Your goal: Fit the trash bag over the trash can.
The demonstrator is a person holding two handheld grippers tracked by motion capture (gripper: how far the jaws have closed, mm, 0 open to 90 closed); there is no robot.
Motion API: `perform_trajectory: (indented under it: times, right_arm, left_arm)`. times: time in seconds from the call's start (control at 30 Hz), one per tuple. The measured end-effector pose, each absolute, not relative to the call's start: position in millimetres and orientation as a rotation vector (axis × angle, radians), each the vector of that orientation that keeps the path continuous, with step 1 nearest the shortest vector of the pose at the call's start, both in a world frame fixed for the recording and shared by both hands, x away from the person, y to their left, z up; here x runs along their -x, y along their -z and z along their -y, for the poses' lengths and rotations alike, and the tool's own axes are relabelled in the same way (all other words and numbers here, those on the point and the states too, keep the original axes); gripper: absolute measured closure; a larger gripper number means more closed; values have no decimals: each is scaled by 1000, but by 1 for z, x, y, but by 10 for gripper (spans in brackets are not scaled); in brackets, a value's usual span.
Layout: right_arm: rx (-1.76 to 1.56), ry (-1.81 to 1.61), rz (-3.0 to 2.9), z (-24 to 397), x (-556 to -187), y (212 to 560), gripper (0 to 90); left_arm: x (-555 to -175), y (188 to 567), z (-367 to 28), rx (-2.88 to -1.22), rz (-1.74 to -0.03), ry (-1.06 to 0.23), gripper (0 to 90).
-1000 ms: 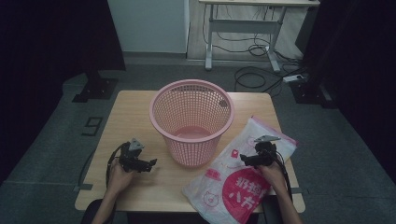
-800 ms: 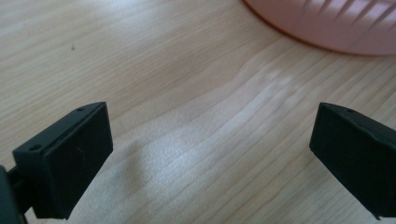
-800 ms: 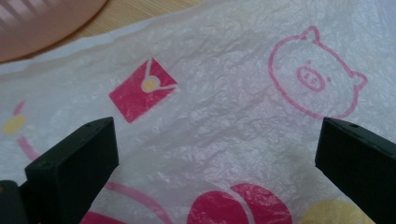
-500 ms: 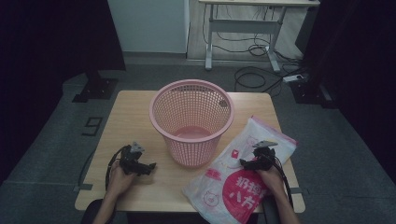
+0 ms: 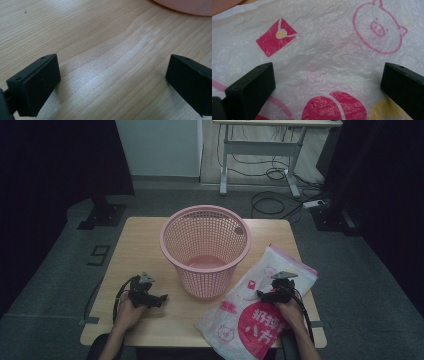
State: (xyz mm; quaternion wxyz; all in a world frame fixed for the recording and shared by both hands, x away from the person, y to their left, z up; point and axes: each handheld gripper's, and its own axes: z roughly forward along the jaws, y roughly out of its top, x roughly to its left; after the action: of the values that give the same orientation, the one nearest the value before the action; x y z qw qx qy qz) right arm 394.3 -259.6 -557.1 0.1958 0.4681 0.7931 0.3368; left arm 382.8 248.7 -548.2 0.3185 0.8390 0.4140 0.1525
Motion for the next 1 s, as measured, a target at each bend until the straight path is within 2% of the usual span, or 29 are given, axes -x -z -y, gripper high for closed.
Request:
perform_trajectory:
  times: [0.27,0.6,1.0]
  right_arm:
    - [-1265,-907,-2279,251,-393,542,0]
    - [-1079,-925,-2546,206,-364,517,0]
    - [-1048,-748,-2675,179,-344,538,0]
  left_arm:
    - [-383,548,-248,-2206,-1090,-401,0]
    - [-383,548,-248,-2208,-1093,-403,0]
    - [-383,548,-247,-2208,-1093,-404,0]
